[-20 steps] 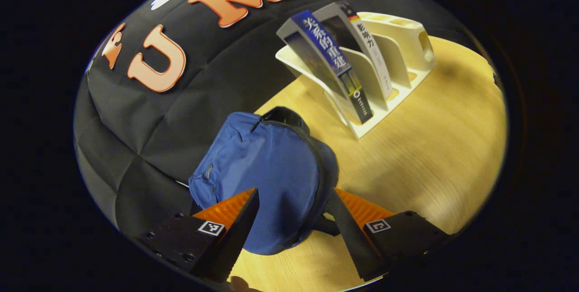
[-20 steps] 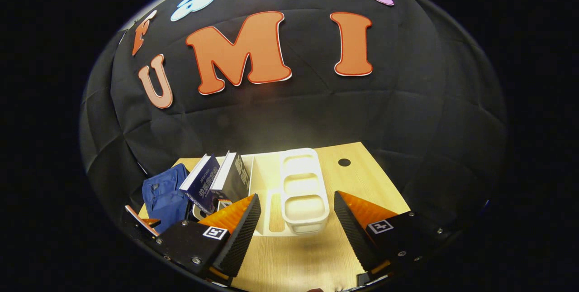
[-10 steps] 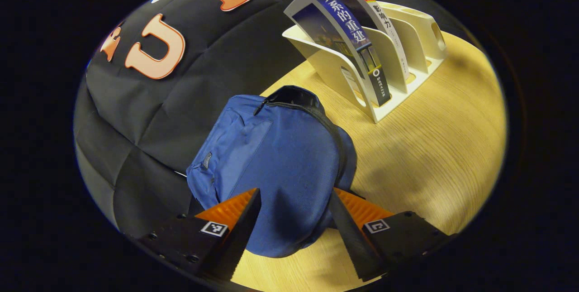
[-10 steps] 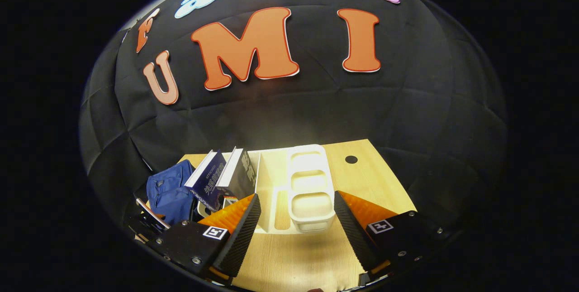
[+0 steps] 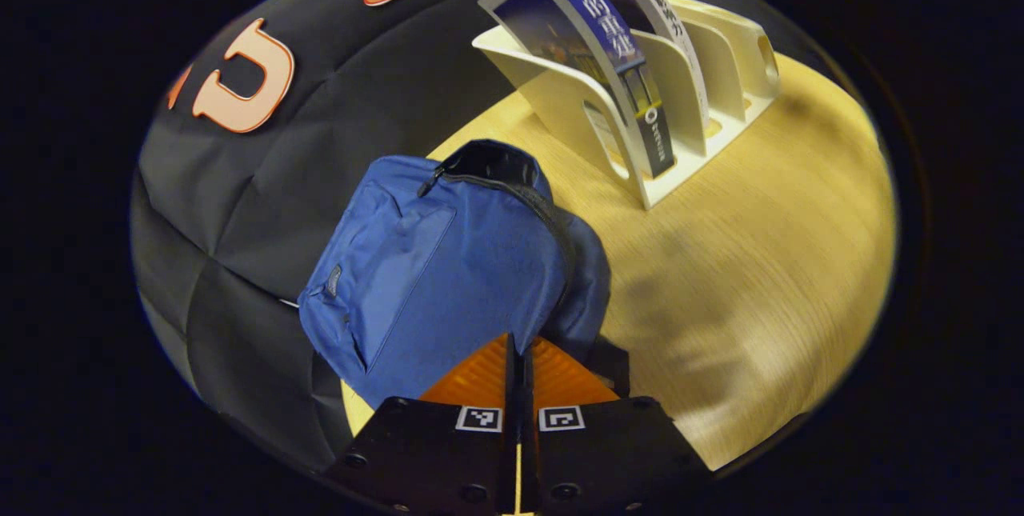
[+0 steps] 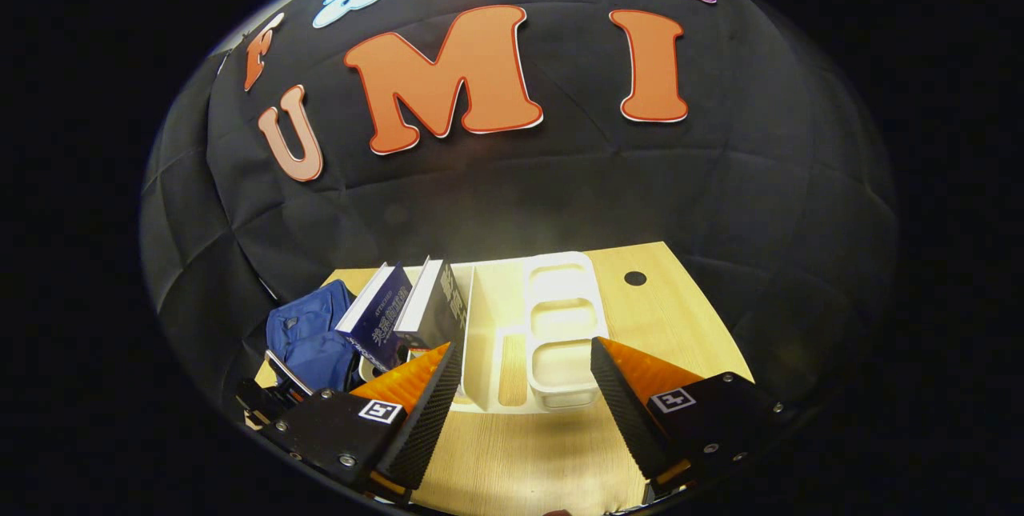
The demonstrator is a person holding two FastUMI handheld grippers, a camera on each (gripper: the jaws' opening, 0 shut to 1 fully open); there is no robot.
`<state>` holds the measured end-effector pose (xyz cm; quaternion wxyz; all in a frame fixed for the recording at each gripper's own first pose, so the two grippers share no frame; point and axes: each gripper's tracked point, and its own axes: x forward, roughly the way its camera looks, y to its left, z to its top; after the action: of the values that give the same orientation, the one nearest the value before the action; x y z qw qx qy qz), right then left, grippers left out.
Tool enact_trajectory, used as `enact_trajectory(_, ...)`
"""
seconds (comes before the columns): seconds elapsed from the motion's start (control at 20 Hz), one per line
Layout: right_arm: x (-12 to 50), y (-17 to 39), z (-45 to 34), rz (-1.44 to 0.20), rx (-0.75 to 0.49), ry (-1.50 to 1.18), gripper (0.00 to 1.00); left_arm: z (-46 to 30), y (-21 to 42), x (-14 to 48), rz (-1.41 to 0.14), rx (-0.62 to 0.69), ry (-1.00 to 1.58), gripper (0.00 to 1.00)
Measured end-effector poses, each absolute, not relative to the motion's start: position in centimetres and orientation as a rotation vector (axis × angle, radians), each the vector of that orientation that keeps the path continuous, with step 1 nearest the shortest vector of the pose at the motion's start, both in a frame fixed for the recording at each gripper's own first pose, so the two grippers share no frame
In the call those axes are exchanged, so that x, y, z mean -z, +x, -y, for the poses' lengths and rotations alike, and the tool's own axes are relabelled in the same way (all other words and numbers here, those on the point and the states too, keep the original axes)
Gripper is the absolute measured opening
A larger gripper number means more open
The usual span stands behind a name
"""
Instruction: Open the schoolbag, grab two books from the bookshelf and put them into the schoolbag.
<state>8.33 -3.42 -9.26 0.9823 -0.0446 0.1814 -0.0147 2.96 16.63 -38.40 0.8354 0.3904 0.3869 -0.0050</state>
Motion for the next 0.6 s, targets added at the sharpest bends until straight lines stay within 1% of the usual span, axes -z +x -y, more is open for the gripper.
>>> enact_trajectory(0.1,9.2,8.6,3.3,-0.363,0.020,-0.092,0.97,-16.8,2.7,38.3,-0.855,0.025,0.762,0.01)
enact_trajectory(0.25,9.5,8.9,2.8,-0.375,-0.010,-0.067,0.97,-16.7,2.5,37.6,-0.918,0.065,0.700,0.01)
enact_trajectory(0.5,10.7,9.4,1.6,-0.429,-0.082,-0.027,0.97,-16.2,2.6,33.8,-0.991,0.143,0.586,0.01)
enact_trajectory(0.6,10.8,9.8,1.3,-0.439,-0.079,0.001,0.97,-16.1,3.0,32.0,-1.016,0.190,0.564,0.01)
